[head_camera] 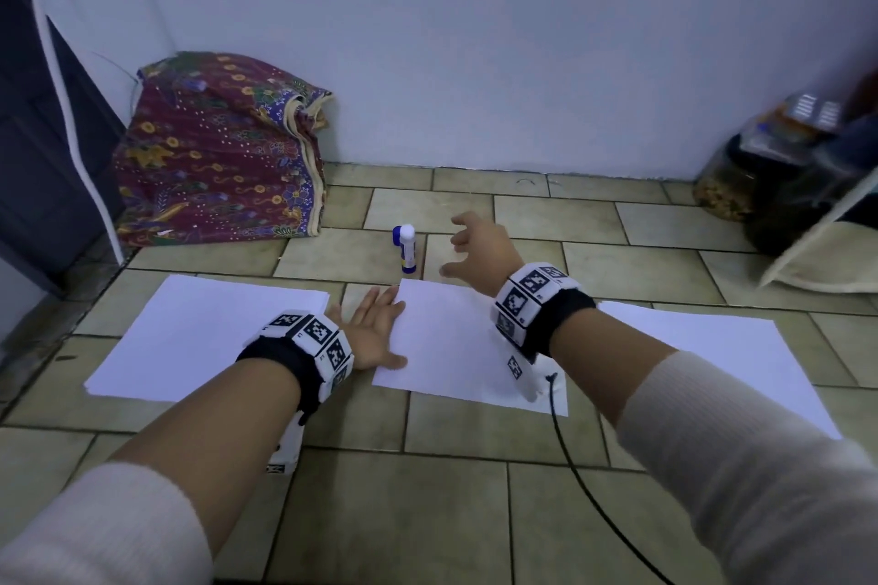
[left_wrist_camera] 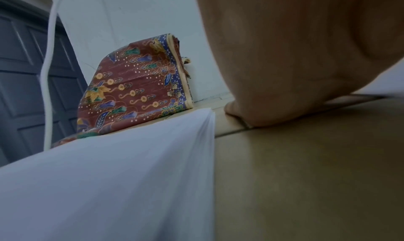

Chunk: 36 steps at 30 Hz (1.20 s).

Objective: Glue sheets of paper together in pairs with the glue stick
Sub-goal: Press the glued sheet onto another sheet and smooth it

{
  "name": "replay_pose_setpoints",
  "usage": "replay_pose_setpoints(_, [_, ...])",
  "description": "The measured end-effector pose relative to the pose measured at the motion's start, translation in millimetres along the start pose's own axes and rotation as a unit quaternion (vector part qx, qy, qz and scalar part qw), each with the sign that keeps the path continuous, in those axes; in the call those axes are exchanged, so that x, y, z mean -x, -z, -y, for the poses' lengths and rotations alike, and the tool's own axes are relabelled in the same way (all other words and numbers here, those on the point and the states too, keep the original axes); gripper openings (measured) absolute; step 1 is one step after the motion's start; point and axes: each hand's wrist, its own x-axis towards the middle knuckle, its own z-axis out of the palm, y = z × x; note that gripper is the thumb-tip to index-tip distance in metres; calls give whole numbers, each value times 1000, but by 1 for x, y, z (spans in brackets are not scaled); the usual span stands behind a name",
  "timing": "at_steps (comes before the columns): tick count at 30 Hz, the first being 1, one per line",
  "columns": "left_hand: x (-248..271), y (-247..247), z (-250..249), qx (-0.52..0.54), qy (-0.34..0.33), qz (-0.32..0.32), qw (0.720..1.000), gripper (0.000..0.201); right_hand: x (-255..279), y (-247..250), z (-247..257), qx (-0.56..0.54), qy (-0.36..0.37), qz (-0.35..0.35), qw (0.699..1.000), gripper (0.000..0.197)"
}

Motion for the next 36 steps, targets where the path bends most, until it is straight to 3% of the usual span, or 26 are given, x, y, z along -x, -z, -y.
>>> replay_pose_setpoints(4, [5,0,2,-17,-17,1,1000,136,43,43,-33,91,-34,24,995,62])
replay_pose_setpoints(6, [7,2,2,-27,-18,16,999,135,65,67,-56,161,-97,45,981,74])
replay_pose_setpoints(11, [10,1,2,-26,-31,10,999,138,117,105,-119,245,-251,78,933,132])
replay_pose_setpoints(14, [10,-1,0,-39,-33,10,999,139,142,106,-135,236,-268,121,926,137])
replay_pose_setpoints(26, [15,3,-2,-50,-20,-1,999,125,162,96,-144,191,-229,91,950,96])
replay_pose_setpoints(29, [16,3,-2,-57,-24,-1,998,124,162,101,-144,206,-221,81,950,72])
replay_pose_setpoints(31, [16,5,-2,-70,-29,-3,997,134,160,106,-143,208,-220,23,953,50])
replay_pose_setpoints(33, [16,6,-3,-83,-32,7,996,141,157,111,-139,177,-201,-82,960,33])
replay_pose_setpoints(35, [16,6,-4,-95,-33,7,995,142,153,111,-125,151,-175,-151,961,27])
replay_pose_setpoints(36, [16,4,-5,-102,-32,3,994,142,150,108,-114,151,-166,-153,963,28])
